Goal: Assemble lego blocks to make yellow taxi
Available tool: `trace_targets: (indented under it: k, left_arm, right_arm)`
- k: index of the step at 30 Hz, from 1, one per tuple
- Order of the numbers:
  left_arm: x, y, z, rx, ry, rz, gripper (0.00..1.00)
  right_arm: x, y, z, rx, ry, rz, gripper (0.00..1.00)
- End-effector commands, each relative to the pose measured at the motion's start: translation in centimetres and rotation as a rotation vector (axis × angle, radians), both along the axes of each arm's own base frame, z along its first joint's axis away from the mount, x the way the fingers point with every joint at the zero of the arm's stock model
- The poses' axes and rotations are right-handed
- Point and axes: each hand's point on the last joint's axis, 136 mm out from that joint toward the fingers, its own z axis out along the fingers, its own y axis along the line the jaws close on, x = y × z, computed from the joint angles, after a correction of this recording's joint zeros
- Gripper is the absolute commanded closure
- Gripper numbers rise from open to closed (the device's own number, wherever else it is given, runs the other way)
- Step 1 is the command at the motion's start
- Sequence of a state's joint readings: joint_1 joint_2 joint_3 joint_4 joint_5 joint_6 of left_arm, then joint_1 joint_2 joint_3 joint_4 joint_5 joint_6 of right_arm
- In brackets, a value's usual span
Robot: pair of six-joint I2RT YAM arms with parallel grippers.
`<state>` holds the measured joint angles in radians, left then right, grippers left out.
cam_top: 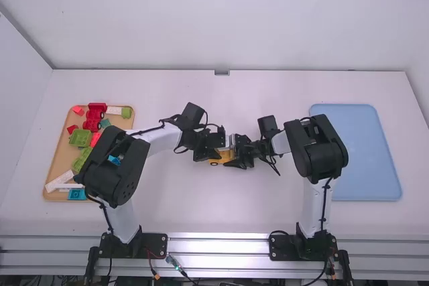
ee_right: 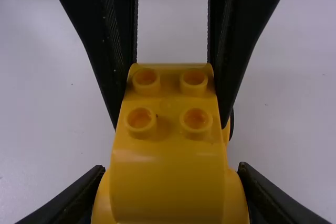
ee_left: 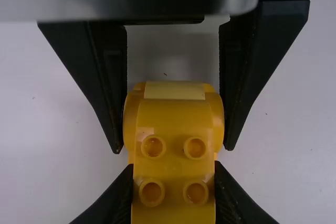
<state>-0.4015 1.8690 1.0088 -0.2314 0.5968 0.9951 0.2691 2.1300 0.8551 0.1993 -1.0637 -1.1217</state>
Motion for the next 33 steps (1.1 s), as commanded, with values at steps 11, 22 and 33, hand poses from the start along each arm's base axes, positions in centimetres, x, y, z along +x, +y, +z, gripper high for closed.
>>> trace_targets:
  k: [11,22,33]
  left_arm:
    - [-1.9,0.2,-2.2,0.034,0.075,-0.022,0.65]
    - [-2.4,-0.7,-1.3,-0.042,0.061,-0.095,0.45]
    - [-0.9,0.5,0.9,-0.115,0.035,-0.051,0.28]
  right_arm:
    - [0.4,-0.4,-1.0,-0.052,0.014,-0.033,0.45]
    - [0.4,-0.4,-1.0,-0.052,0.017,-0.033,0.45]
    - [0.3,-0.4,-1.1,-0.053,0.019,-0.032,0.45]
